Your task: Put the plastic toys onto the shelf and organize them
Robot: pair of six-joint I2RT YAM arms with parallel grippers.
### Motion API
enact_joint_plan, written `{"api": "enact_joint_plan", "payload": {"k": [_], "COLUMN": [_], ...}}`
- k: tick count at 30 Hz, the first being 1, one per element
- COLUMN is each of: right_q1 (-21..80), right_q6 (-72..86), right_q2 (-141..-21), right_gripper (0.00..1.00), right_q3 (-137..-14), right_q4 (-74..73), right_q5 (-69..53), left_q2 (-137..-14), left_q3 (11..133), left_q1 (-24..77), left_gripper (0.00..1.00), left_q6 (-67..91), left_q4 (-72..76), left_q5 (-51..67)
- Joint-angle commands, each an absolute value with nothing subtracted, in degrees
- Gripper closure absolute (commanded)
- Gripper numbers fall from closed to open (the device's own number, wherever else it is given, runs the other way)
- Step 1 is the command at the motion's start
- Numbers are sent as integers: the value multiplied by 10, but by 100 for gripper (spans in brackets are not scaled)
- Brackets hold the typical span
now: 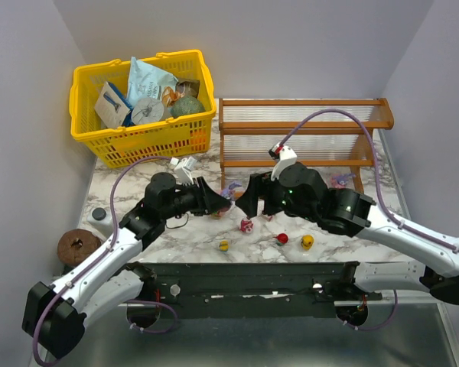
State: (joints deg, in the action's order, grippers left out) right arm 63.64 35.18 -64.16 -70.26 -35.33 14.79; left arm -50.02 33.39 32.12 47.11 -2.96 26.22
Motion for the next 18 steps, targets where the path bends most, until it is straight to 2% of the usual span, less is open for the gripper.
{"api": "enact_joint_plan", "payload": {"k": [1,5,18], "right_q1": [638,638,638], "right_q6": [428,434,429], "right_q2": [-666,-714,-744], "right_gripper": [18,29,37], "right_q3": [-667,-692,-666], "right_q4": [-223,-221,-128], "right_q5": [189,224,294], "left_q2": [-484,-478,-463], "left_q3": [313,305,283], "left_q1": [325,326,328], "left_gripper": [100,100,100], "left_q6": [563,577,613], "left_q4": [84,104,140], "left_q5": [193,185,195]}}
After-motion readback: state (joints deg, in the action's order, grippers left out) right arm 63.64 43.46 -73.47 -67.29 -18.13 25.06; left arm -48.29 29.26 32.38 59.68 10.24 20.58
